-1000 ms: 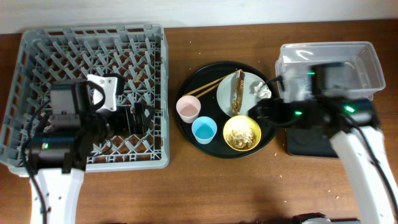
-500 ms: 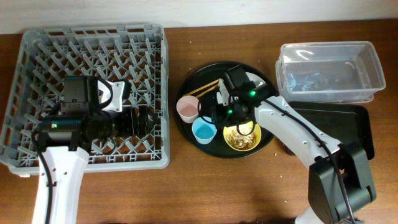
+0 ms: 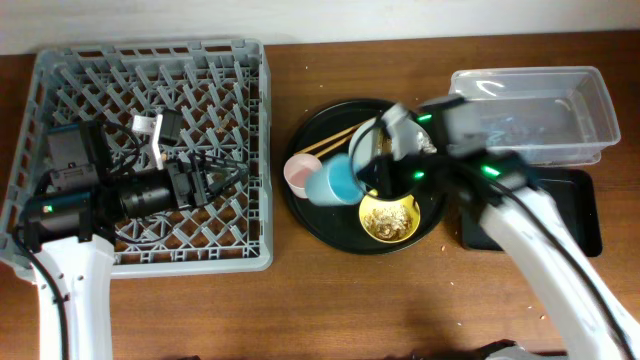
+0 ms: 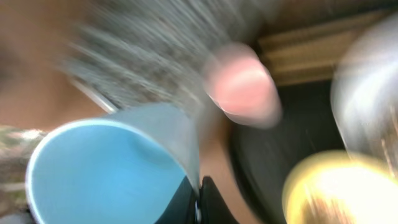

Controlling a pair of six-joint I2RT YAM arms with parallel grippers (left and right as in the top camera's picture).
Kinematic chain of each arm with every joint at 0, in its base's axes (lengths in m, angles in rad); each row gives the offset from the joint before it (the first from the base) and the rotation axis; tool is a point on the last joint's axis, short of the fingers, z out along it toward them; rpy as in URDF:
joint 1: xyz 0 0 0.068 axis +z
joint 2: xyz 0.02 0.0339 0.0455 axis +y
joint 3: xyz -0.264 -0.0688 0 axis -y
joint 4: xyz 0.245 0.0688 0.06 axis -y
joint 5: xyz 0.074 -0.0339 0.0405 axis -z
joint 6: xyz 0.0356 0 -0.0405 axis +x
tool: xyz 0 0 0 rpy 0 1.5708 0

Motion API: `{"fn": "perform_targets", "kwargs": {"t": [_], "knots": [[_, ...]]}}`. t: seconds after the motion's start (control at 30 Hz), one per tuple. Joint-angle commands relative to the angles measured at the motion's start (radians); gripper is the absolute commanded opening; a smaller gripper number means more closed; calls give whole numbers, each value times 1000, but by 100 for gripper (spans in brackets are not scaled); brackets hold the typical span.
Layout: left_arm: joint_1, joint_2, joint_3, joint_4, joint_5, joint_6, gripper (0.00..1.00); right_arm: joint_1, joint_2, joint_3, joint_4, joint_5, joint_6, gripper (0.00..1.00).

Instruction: Sort waste into correct bins and load items into the dishwasher rack

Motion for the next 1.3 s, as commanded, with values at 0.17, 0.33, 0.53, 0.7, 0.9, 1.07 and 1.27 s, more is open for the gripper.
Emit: {"fn": "perform_targets", "kwargs": {"t": [0.17,0.33,0.53,0.7,0.9,1.07,1.27], "knots": [[-51,0,10,10,387,12,89,119,-10,27,325,-345,79,4],[-164,-1,10,23,385,35,68,153,21,27,426,-364,99,4],[-175,-1,10,22,386,34,86,152,21,27,462,-345,154,4],[-175,-2,10,22,386,34,60,152,21,27,478,-333,158,4],[-172,-2,10,20,170,34,57,122,18,27,413,-202,158,55],[-27,-2,10,-117,-465,-2,56,-57,0,27,54,-56,151,68],[182,28,10,-100,-1255,-246,56,-14,0,27,-174,-19,92,73]]}}
